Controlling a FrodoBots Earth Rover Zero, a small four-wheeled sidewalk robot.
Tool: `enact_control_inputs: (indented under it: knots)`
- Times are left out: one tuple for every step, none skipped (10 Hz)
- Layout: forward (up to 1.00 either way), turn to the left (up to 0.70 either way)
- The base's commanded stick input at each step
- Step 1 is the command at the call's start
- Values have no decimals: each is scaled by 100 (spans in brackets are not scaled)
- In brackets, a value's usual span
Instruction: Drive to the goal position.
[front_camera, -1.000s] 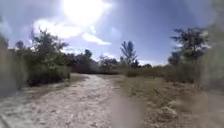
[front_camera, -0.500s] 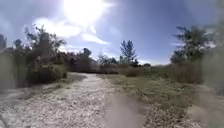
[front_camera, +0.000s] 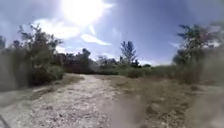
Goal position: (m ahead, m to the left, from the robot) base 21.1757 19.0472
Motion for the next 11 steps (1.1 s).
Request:
enact_control_inputs:
  knots:
    - [85, 0]
    - [85, 0]
    - [85, 0]
    - [85, 0]
    - [85, 1]
    - [85, 4]
    - [85, 34]
    - [85, 34]
    - [85, 25]
    - [85, 6]
    - [85, 0]
